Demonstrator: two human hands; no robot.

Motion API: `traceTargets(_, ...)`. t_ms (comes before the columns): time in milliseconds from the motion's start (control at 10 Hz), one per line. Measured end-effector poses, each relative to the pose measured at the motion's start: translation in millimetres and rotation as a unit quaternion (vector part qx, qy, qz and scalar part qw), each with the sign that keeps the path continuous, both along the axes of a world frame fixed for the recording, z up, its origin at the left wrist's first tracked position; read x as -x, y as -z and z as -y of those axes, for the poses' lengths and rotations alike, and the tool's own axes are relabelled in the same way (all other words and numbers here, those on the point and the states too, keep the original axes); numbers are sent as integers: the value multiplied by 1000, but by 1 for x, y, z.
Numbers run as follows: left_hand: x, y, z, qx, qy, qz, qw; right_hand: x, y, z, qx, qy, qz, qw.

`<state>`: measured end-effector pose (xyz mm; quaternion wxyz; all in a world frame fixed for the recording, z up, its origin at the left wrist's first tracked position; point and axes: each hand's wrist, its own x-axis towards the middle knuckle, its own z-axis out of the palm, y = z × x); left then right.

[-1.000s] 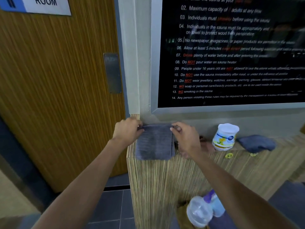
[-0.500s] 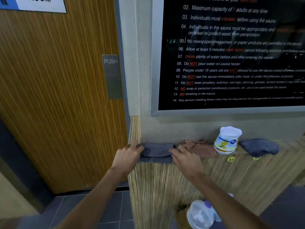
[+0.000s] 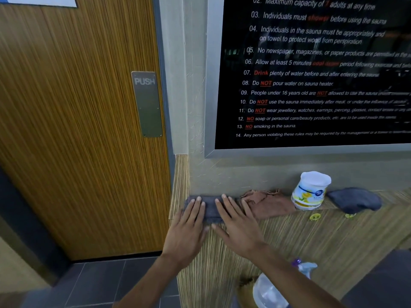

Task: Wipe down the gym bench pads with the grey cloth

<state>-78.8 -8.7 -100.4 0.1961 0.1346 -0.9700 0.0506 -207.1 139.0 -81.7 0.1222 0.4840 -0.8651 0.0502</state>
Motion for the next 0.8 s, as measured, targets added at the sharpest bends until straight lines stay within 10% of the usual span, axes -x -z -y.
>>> traceTargets(500, -3, -9, -15, -23, -29, -16, 999, 2, -8, -12, -18, -6, 27, 999)
traceTargets(800, -110, 90, -69, -96, 14, -168, 981, -77, 21, -97, 288, -46, 244, 925)
